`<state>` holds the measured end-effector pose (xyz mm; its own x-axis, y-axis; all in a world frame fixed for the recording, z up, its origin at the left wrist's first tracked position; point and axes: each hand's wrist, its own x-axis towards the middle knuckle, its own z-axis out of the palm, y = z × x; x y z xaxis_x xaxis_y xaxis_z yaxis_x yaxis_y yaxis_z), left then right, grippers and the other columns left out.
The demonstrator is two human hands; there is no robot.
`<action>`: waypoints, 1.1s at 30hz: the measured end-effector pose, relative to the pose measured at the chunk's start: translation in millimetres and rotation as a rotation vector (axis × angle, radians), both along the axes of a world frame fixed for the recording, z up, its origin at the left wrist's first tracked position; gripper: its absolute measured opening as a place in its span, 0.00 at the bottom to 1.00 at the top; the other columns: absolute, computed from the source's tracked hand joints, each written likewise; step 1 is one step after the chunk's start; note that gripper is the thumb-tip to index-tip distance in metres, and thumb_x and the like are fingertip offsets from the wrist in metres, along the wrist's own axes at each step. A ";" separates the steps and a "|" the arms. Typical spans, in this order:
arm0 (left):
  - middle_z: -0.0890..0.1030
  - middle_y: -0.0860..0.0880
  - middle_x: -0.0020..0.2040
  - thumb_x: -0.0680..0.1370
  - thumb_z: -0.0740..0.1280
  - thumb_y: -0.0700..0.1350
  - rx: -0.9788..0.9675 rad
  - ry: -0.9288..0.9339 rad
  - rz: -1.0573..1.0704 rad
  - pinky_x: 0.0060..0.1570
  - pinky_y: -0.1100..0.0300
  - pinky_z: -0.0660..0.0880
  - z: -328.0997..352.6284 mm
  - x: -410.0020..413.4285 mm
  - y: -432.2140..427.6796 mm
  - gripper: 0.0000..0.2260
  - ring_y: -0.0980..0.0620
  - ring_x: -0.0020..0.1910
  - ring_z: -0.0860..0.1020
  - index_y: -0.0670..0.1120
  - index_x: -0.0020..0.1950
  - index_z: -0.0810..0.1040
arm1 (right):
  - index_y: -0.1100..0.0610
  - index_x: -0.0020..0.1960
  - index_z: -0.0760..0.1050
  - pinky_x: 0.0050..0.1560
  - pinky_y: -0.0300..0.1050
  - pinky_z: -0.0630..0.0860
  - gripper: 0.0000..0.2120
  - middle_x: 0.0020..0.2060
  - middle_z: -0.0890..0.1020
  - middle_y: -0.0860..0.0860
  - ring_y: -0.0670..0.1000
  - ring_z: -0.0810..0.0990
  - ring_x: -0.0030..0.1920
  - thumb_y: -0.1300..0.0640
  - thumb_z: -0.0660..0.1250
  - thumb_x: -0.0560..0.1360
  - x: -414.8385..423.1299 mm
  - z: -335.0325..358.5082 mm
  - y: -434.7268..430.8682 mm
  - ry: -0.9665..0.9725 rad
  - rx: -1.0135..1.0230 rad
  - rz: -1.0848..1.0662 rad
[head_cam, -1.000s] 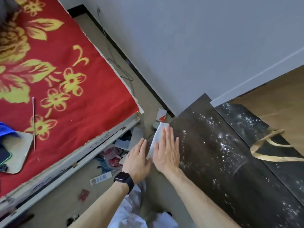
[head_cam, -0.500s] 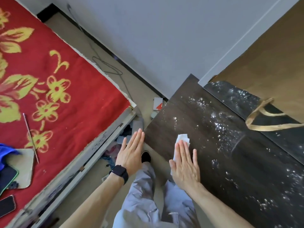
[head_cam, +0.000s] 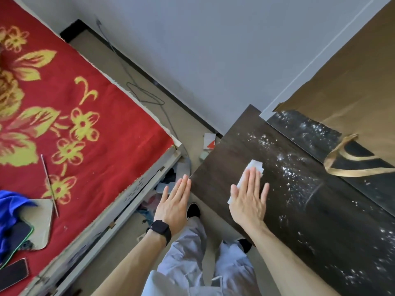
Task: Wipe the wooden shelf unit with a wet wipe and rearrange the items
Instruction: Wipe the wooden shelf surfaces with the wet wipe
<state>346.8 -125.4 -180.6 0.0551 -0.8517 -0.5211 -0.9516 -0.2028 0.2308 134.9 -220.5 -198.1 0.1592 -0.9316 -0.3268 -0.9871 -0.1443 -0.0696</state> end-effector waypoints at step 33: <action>0.37 0.46 0.80 0.83 0.48 0.59 0.100 -0.181 -0.244 0.78 0.45 0.43 18.8 -20.2 -93.7 0.34 0.48 0.80 0.40 0.44 0.80 0.36 | 0.55 0.81 0.39 0.77 0.63 0.38 0.32 0.81 0.40 0.50 0.49 0.37 0.80 0.42 0.38 0.82 -24.6 -10.4 -113.8 -0.102 -0.032 -0.393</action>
